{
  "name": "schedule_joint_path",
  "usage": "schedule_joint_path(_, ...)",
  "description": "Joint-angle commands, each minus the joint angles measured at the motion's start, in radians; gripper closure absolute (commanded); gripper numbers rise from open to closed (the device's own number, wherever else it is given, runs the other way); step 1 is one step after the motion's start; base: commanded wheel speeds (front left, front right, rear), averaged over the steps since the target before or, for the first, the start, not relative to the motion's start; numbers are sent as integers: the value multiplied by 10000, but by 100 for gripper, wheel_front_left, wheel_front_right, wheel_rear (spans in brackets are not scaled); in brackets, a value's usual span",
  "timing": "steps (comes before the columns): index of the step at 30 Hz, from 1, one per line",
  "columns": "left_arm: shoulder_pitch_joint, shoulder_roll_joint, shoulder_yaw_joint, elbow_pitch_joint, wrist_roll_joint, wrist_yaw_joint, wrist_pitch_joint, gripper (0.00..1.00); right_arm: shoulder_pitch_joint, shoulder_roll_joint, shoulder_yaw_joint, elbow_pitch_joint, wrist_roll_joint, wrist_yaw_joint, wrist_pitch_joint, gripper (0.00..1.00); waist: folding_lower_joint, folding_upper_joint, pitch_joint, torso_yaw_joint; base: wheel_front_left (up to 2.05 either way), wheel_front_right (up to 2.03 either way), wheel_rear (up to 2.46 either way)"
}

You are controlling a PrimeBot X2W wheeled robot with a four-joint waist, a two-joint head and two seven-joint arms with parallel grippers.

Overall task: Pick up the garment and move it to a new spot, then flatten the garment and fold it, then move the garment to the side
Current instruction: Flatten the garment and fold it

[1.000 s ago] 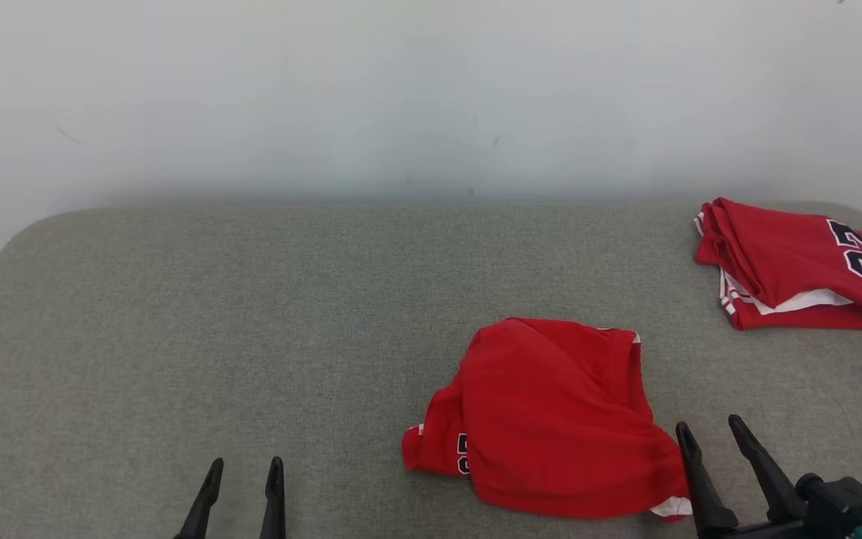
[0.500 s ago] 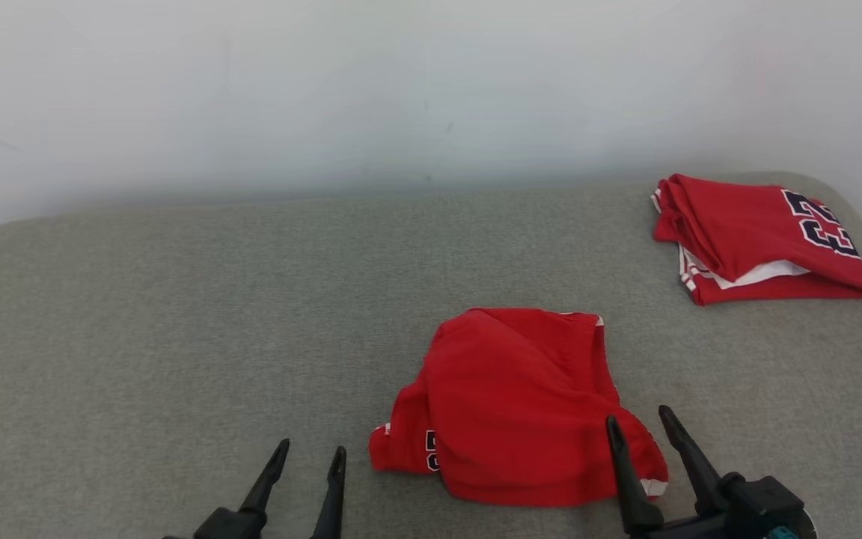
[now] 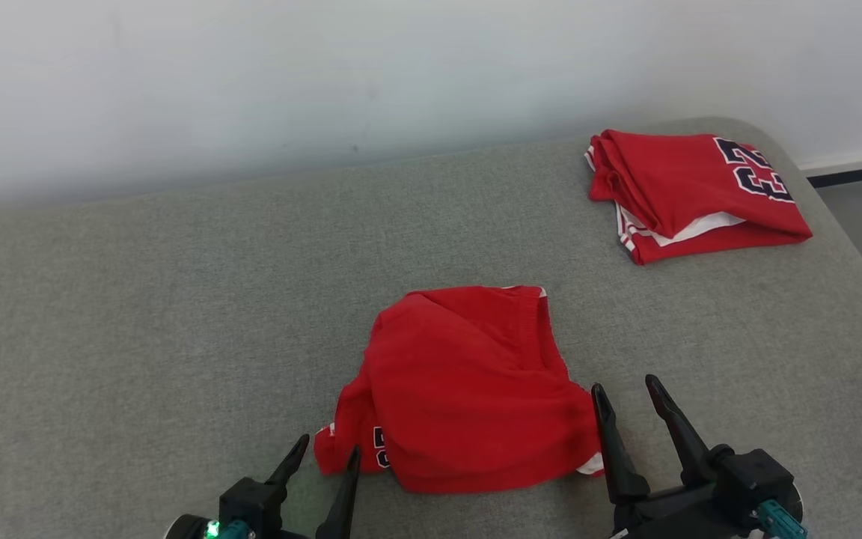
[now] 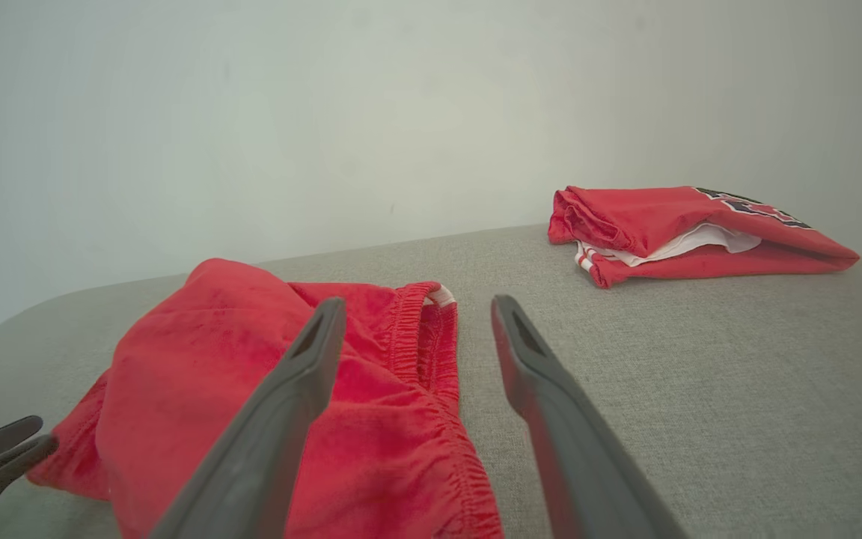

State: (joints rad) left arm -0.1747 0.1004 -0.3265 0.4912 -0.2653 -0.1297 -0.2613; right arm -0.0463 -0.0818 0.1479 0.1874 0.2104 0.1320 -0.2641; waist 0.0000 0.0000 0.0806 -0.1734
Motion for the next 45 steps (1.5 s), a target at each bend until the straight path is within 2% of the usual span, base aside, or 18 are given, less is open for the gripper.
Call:
schedule_joint_path(1,-237,39,-138,289,-221,-6,-31,0,-129,68,-25,-18,-65,-21,-19,0,0,0,203,-250,0,0,0)
schedule_joint_path(2,-316,65,-246,456,-308,-6,-33,2,-121,71,-44,-25,-70,-21,-19,0,0,0,214,-266,0,0,0)
schedule_joint_path(3,-446,122,-309,535,-362,-1,-33,53,-123,76,-54,-30,-72,-21,-17,0,0,0,231,-277,0,0,0)
schedule_joint_path(4,-535,170,-357,650,-429,6,-33,70,-132,82,-67,-42,-84,-21,-19,0,0,0,246,-281,0,0,0)
schedule_joint_path(5,-611,195,-407,730,-489,5,-33,100,-141,84,-83,-51,-96,-21,-19,0,0,0,257,-278,0,0,0)
schedule_joint_path(12,-1159,695,-232,549,-652,4,-33,100,-163,92,-278,-146,-149,-21,-18,0,0,0,284,-47,0,0,0)
schedule_joint_path(20,-1576,1717,639,-753,-209,5,-33,100,-34,142,-414,-144,-158,-21,-20,0,0,0,102,412,0,0,0)
schedule_joint_path(24,-1128,1890,938,-1180,-52,5,-31,100,64,164,-399,-79,-167,-21,-18,0,0,0,-39,484,0,0,0)
schedule_joint_path(34,577,1351,1127,-972,-324,3,-33,100,392,95,-585,70,-173,-21,-20,0,0,0,-345,535,0,0,0)
schedule_joint_path(39,1637,1174,1424,-1749,-200,43,-33,100,678,81,-850,-18,-194,-21,-20,0,0,0,-457,758,0,0,0)
schedule_joint_path(45,2516,1344,1644,-3056,-118,146,-33,100,882,114,-950,33,-194,-21,-18,0,0,0,-458,1210,0,0,0)
